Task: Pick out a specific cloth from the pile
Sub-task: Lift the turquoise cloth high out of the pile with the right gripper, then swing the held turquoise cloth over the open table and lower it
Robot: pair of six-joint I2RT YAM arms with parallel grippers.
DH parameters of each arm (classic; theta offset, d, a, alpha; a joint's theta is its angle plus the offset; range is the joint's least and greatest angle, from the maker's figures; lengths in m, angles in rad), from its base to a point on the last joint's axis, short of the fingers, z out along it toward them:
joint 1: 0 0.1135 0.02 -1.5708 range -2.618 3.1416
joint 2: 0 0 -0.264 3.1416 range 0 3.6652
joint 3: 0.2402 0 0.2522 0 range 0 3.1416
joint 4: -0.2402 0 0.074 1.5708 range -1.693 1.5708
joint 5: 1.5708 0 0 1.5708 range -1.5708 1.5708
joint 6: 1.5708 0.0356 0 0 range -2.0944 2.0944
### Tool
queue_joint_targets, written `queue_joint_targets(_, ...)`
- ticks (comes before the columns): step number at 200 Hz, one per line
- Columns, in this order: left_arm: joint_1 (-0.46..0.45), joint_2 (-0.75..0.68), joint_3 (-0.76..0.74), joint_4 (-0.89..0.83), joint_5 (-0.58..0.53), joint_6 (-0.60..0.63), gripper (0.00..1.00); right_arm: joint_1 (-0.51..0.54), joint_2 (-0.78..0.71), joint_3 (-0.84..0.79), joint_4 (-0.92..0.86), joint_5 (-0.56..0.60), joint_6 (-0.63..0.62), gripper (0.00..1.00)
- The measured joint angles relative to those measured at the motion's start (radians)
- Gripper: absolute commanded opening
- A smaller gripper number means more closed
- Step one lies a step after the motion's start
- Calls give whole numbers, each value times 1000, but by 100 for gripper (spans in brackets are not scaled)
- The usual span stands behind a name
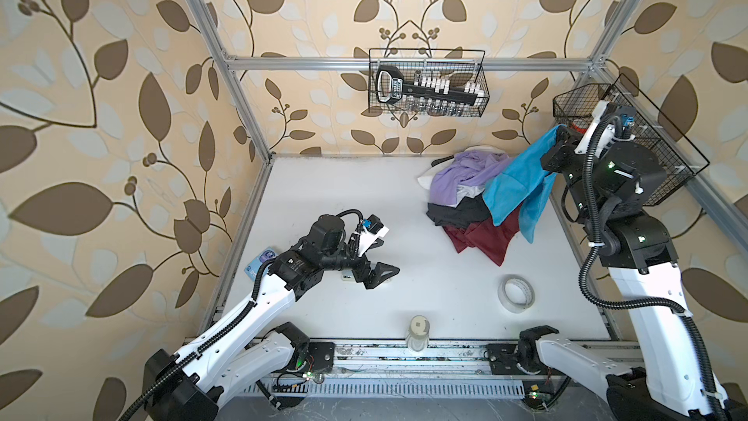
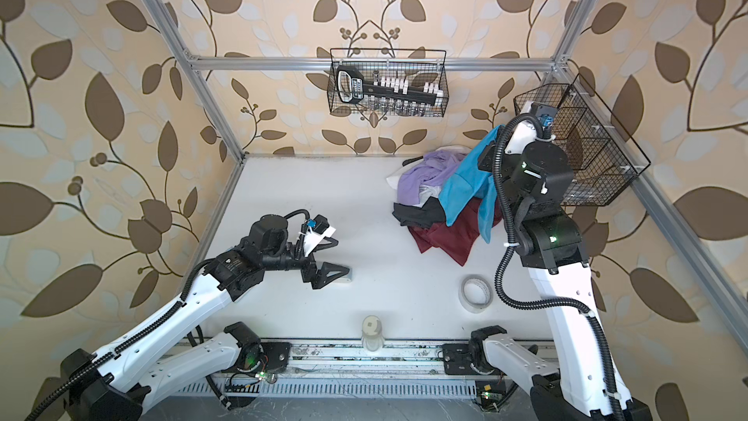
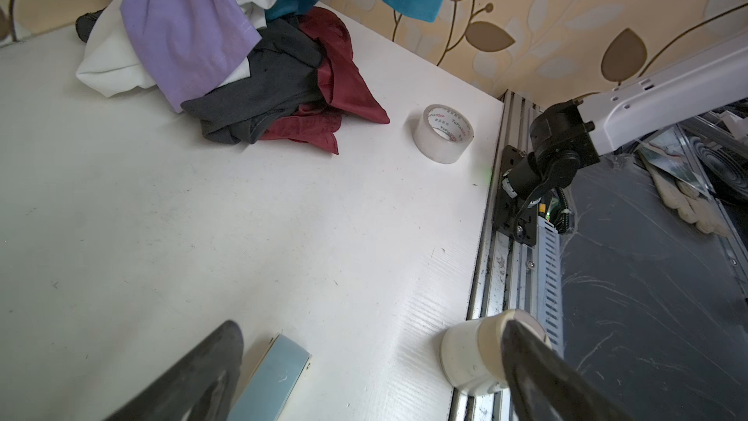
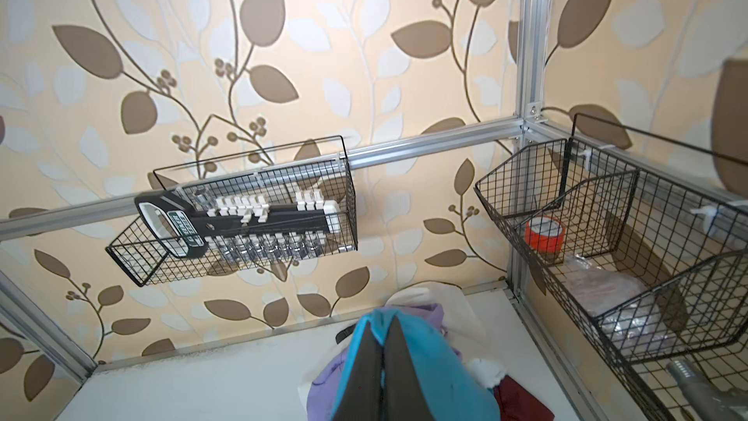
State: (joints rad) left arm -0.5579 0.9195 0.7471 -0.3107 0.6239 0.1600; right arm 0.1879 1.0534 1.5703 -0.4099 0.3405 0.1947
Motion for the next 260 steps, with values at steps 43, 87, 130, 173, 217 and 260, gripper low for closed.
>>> queue_joint_targets(43,-6,-3,0,0,-4,6,99,0,-11,98,47,-4,-40,0)
queue_joint_targets(87,-6,-5,0,0,-4,6,99,0,3,182,119,-72,-54,0)
queue_joint_targets(130,-6,-9,0,0,-5,7,99,0,77,254,195,-197,-25,0)
queue_joint_targets(173,-6,-10,0,0,-4,14,99,1,176,303,283,-406,89,0)
queue_joint_targets(217,-6,-10,0,0,-4,19,99,67,243,297,459,-616,250,0)
queue_joint_targets(260,-6,-10,0,0,-4,22,99,300,441,443,496,-681,209,0)
